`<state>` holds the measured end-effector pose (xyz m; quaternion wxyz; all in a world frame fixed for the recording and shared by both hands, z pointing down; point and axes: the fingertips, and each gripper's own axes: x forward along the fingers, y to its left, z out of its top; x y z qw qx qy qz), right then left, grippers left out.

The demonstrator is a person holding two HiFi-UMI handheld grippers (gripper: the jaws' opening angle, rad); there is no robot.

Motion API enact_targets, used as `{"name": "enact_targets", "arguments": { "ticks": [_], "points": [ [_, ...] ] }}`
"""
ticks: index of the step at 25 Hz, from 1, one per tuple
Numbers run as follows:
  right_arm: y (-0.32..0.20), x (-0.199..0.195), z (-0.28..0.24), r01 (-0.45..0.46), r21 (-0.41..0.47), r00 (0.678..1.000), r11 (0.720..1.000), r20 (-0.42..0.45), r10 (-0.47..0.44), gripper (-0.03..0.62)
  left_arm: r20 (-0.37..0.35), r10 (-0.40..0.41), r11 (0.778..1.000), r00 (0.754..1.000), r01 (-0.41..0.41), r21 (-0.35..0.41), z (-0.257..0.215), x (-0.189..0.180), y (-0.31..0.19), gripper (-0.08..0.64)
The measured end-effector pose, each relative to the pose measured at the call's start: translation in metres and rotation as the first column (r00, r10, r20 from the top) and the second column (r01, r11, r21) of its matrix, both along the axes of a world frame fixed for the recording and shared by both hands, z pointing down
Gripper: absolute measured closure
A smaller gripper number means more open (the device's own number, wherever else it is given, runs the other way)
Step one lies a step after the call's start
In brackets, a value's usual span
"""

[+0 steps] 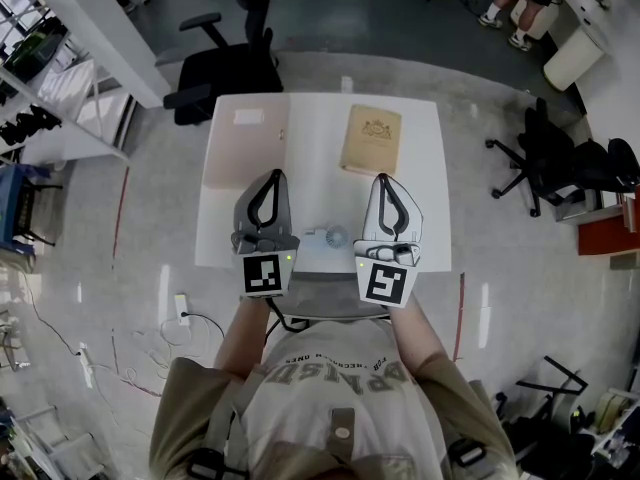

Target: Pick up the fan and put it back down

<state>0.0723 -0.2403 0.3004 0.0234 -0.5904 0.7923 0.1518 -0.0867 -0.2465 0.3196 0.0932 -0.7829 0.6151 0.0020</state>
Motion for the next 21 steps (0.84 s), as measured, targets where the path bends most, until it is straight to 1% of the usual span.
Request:
{"name": "enact_targets", "arguments": {
  "ticks": [3,8,21],
  "points": [
    [-0.002,0.000,-0.001,0.002,0.007,1.000,1.000,-0.001,-0.002,0.594,0.002,-0.002,1.000,1.000,0.002,0.003,0.000,0.000,-0.002,0.549],
    [-0.005,0.001,0.000,0.001,0.006,1.000,1.000,0.003,-0.002,0.594,0.026,0.006,1.000,1.000,-0.007,0.007,0.002,0.005,-0.005,0.549],
    [-0.007,0.003,-0.005,-0.013,0.018,1.000,1.000,0.014,0.013,0.594,0.017,0.013,1.000,1.000,-0.013,0.012,0.003,0.006,-0.014,0.551]
  ]
}}
